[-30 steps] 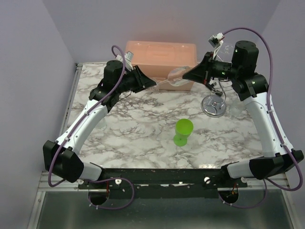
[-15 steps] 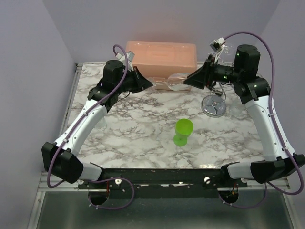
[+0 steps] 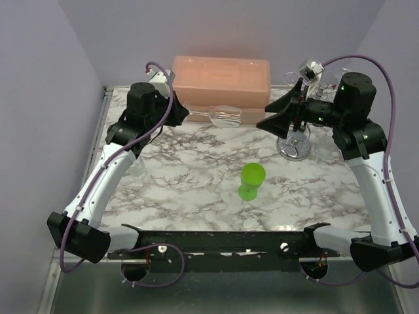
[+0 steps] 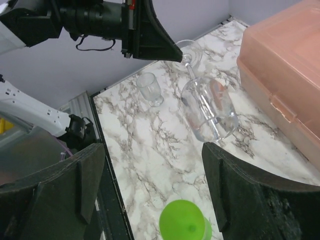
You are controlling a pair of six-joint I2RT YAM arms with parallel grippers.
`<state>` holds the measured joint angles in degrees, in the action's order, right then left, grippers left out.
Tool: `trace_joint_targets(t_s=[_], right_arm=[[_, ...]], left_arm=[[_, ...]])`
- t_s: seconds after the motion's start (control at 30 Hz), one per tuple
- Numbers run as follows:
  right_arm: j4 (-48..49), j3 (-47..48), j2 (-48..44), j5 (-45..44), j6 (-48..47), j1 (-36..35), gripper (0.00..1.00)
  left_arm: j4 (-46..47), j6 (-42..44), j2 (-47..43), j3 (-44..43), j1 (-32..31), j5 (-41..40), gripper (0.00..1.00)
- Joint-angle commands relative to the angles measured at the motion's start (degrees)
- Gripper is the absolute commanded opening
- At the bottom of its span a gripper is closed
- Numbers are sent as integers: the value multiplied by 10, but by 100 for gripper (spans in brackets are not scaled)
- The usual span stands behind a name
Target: Place the wine glass upside down on the wine glass rack
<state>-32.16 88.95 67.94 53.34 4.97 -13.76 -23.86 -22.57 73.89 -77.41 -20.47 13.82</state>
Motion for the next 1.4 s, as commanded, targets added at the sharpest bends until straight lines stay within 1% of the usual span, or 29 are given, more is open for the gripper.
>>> trace_joint_targets(t_s=[0.0, 0.1, 0.17, 0.2, 0.27, 0.37, 0.53, 0.63, 0.73, 0.9, 1.03, 1.2, 1.27, 1.37], right_arm=[[57, -6, 4, -6, 77, 3, 86], [107, -10, 13, -9, 163, 6, 86], [147, -16, 20, -13, 226, 8, 86], [162, -20, 23, -22, 257, 8, 88], [192, -21, 29, -38, 326, 9, 88], [215, -10, 38, -59, 391, 9, 88], [206, 18, 43, -97, 449, 9, 87], [169, 29, 39, -140, 492, 9, 87], [142, 27, 29, -161, 522, 8, 86], [98, -7, 5, -170, 553, 9, 81], [87, -41, -9, -170, 567, 10, 74], [91, -68, -13, -167, 570, 10, 65], [87, -73, -12, -172, 574, 10, 60], [85, -76, -11, -179, 568, 9, 56]], left_arm=[[22, 126, -57, -26, -6, -14, 0], [54, 195, -92, -21, -27, -25, 0], [89, 248, -116, -8, -52, -45, 0], [114, 277, -128, 3, -69, -52, 0], [159, 339, -147, 25, -101, -51, 0], [216, 440, -162, 52, -158, -58, 0], [288, 613, -147, 75, -260, -111, 0], [317, 711, -115, 75, -300, -153, 0], [350, 791, -81, 69, -330, -185, 0], [366, 871, -26, 43, -364, -210, 0], [384, 922, 2, 40, -384, -230, 0], [394, 945, 22, 29, -402, -234, 0], [395, 951, 30, 24, -408, -236, 0], [400, 960, 39, 21, -416, -240, 0]])
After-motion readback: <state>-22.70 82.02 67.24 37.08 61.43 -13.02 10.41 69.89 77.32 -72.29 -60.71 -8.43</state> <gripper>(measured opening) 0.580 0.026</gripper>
